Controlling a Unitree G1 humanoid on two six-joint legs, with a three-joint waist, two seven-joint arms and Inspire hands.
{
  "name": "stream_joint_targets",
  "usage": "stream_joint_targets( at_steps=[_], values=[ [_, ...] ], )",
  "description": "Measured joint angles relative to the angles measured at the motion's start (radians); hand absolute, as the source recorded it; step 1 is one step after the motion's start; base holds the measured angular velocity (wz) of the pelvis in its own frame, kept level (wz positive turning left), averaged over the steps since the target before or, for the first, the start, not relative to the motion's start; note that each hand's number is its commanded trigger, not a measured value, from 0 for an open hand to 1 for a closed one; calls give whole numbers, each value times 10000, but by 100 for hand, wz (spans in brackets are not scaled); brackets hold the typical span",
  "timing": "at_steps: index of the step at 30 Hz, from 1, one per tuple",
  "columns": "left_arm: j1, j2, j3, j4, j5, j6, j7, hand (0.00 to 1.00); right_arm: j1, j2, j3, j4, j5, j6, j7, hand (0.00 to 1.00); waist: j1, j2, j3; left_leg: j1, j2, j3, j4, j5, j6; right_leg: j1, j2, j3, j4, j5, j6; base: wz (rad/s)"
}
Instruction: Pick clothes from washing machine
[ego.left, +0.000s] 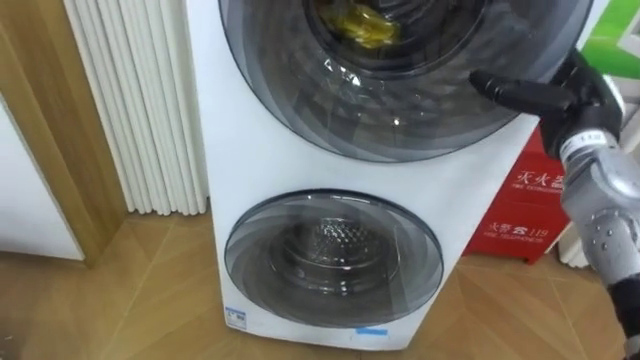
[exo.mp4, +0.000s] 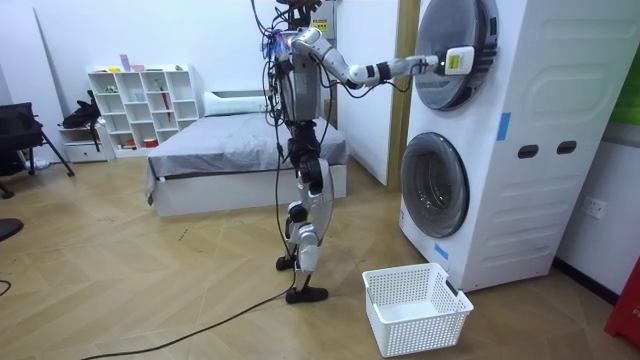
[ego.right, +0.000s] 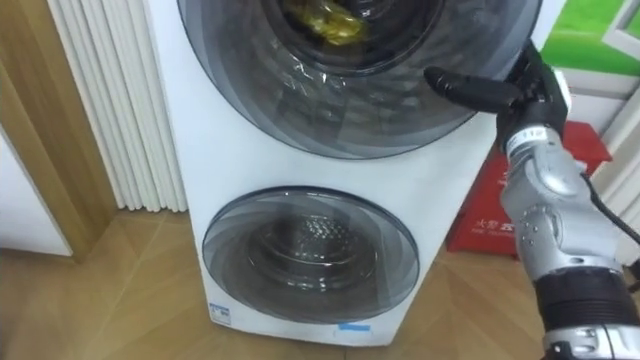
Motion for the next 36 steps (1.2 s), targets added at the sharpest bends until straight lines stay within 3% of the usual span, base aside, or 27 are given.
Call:
stream_joint_targets(
  at_steps=[3, 6, 11, 18, 27, 36],
  values=[
    [36, 17, -14, -20, 196, 28, -27, 0, 0, -52, 23, -954, -711, 143, -175, 0, -17, -1, -2, -191, 11, -12, 15, 3, 3, -223, 7, -1, 167, -1, -2, -7],
    [-32, 37, -14, -12, 271, 24, -44, 0, 0, -373, 386, -1292, -1234, 144, -302, 0, -9, -52, -21, -180, 11, 9, 15, 3, 3, -220, 6, 1, 169, 0, -3, 0],
    [-51, 43, -17, 67, 290, -2, -44, 0, 1, -393, 445, -1612, -1555, 195, -435, 0, 3, -225, 14, -80, 27, 51, 14, 3, 3, -134, 12, -7, 150, 14, -26, -1],
    [-50, 6, -19, 285, 297, 16, 118, 0, 2, -393, 464, -2538, -1720, 384, -557, 0, -29, -222, 25, -46, 40, 233, 14, 3, 2, -129, 17, 19, 154, 24, -42, -3],
    [-113, -81, -479, 195, 292, -8, 354, 0, 15, -374, 822, -2943, -1862, 382, -559, 0, -3, 43, 34, 10, 78, 334, 15, 2, 1, -149, 57, 22, 147, 60, -95, -4],
    [-259, -47, -808, 271, 247, -26, 355, 0, 1361, -99, 1108, -4895, -2357, 239, -480, 0, -7, 186, 6, 110, 226, 576, 27, 3, -7, -141, 193, 6, 131, 128, -209, -8]
  ],
)
